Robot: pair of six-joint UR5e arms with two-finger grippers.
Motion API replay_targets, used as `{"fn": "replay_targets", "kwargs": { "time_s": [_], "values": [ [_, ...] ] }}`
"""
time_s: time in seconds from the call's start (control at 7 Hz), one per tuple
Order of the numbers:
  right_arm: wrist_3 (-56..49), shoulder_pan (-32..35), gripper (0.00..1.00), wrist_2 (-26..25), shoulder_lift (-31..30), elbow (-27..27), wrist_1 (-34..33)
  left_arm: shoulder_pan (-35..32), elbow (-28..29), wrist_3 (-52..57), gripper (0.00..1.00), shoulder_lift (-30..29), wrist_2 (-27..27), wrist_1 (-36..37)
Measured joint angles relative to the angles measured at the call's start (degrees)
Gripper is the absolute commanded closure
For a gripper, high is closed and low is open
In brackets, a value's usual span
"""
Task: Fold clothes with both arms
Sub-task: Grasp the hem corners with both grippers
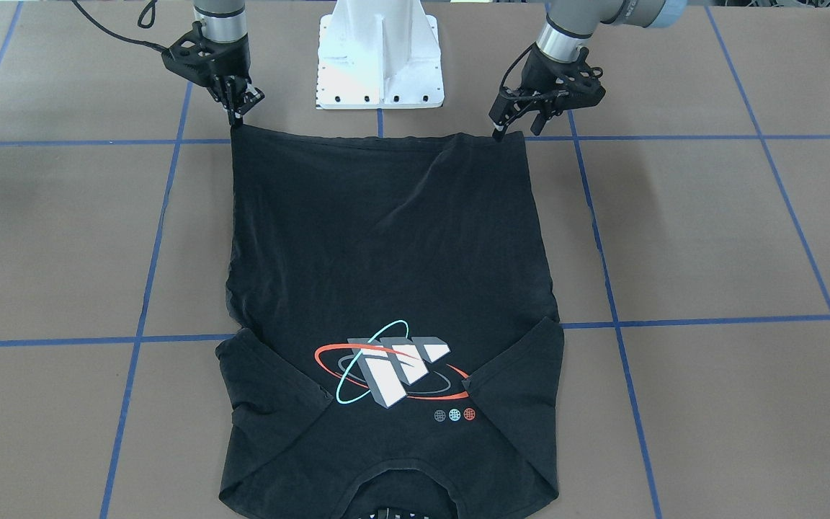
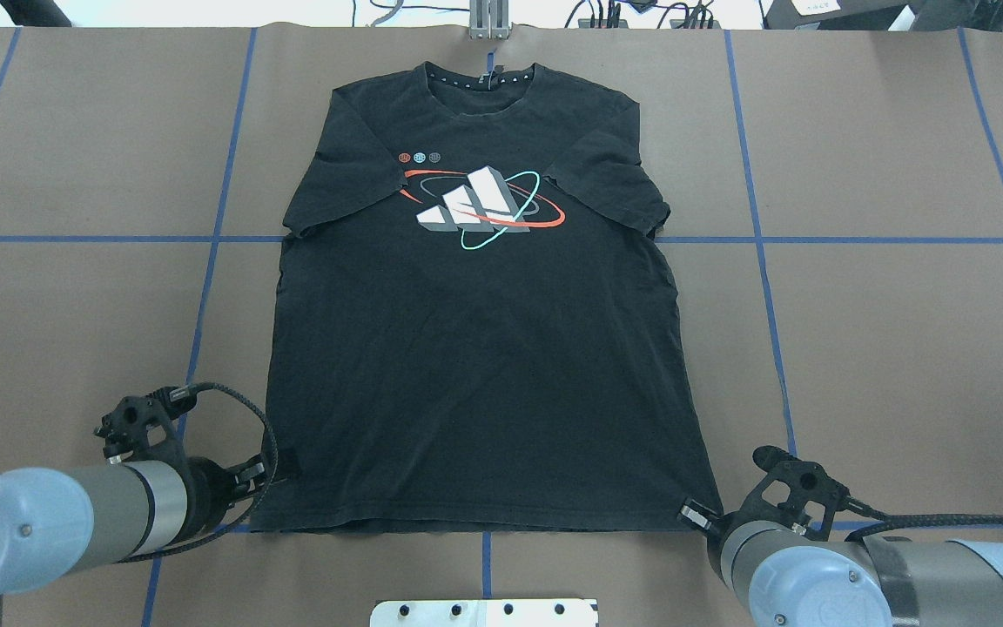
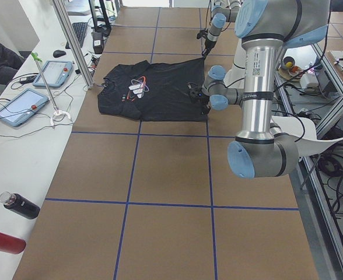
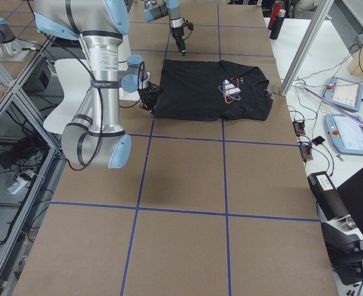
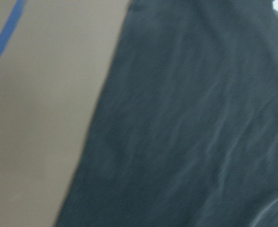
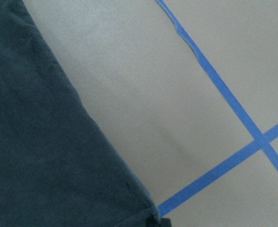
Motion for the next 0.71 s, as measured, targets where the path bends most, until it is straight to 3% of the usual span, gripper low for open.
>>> {"fn": "replay_targets", "kwargs": {
  "time_s": [0.43, 0.71],
  "values": [
    [0.0, 0.0, 1.00, -0.1, 0.1, 0.1, 0.0, 5.4, 1.5, -5.8, 0.22, 2.0, 2.5, -2.5],
    [0.0, 0.0, 1.00, -0.1, 0.1, 0.3, 0.0, 5.7, 2.9, -6.3, 0.41, 1.8, 2.6, -2.6]
  ]
}}
